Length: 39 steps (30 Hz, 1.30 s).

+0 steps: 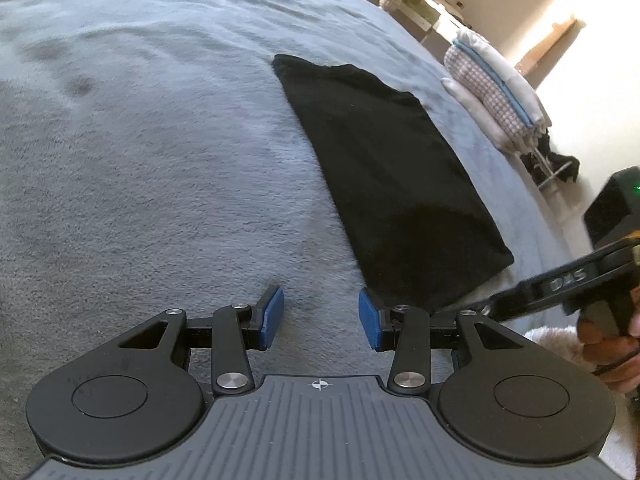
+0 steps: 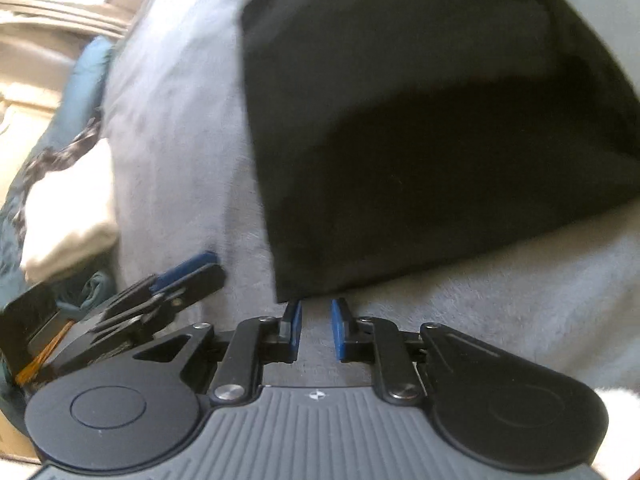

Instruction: Fold clothes

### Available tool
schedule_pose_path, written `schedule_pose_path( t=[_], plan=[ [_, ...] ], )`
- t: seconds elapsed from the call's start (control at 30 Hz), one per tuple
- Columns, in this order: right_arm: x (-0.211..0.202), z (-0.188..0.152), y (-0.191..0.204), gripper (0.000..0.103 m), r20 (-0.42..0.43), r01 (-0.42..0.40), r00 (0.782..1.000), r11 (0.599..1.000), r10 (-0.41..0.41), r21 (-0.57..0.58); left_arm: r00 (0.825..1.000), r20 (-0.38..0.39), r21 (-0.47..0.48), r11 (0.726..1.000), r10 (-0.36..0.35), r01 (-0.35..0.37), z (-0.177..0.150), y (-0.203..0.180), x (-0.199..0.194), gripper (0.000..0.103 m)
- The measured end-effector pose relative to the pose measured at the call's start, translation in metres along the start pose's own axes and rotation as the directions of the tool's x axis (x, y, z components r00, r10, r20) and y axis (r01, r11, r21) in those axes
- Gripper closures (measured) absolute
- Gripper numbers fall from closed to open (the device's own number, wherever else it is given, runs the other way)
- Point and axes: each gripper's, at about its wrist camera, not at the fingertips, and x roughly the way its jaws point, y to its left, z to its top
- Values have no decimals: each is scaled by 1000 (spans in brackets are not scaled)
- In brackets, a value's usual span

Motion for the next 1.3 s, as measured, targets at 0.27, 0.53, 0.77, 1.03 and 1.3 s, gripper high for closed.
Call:
schedule_pose_path(
  t=[0.27, 0.53, 0.77, 1.03, 1.3],
  plan=[
    [36, 21, 33, 86, 36, 25, 999, 992, -21, -126, 1000, 3, -4, 1000, -2, 2, 0, 1, -2, 62],
    [22, -7, 10, 86, 0, -27, 1000, 999, 27, -36, 1000, 5, -9, 1000, -12, 12, 0, 6, -3, 62],
    [17, 11, 0, 86, 83, -76, 994, 997, 74, 28, 1000, 24, -3, 1000, 0, 0, 0, 3, -8, 62],
    [21, -14, -5, 86, 14, -76, 997, 996, 75, 49, 998, 71, 21, 1000, -3, 2, 14, -2, -9, 62],
    [-7, 4, -12, 86, 188, -113, 977, 992, 100, 60, 996, 85, 30, 999, -21, 19, 21, -12, -4, 62]
  ],
)
